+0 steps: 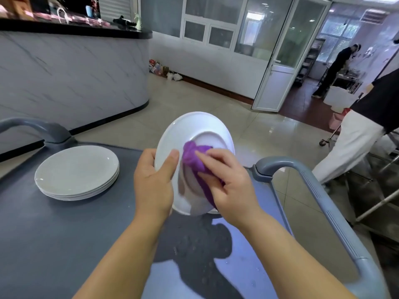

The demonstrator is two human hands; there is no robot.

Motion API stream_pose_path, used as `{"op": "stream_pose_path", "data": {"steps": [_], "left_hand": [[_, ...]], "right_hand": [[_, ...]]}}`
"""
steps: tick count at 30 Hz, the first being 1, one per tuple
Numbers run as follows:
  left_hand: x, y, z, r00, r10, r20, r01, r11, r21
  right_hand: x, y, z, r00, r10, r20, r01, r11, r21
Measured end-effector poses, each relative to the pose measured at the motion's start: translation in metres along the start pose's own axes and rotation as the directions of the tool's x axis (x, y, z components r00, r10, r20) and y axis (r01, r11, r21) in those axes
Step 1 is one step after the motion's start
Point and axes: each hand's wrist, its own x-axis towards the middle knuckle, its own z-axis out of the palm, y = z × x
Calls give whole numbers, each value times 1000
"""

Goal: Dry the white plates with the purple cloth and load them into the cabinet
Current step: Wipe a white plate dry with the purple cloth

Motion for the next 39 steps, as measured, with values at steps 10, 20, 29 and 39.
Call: {"op": "stream_pose_path", "data": {"steps": [10,20,29,39], "left_hand": [[1,2,-4,998,-20,57,17,998,52],[1,-3,-5,995,-91,49,92,996,-14],[2,3,-19,997,31,78,-42,989,141],[-9,-6,-23,815,240,528,-488,775,402]], "right_hand": [[-6,18,-13,887,375,-268,-399,916,-39],[-9,1,5,1000,-14,15,15,999,-41],[-44,24,-7,960,276,52,-268,954,-133],[-8,23,-49,486,874,-19,-738,422,526]]}}
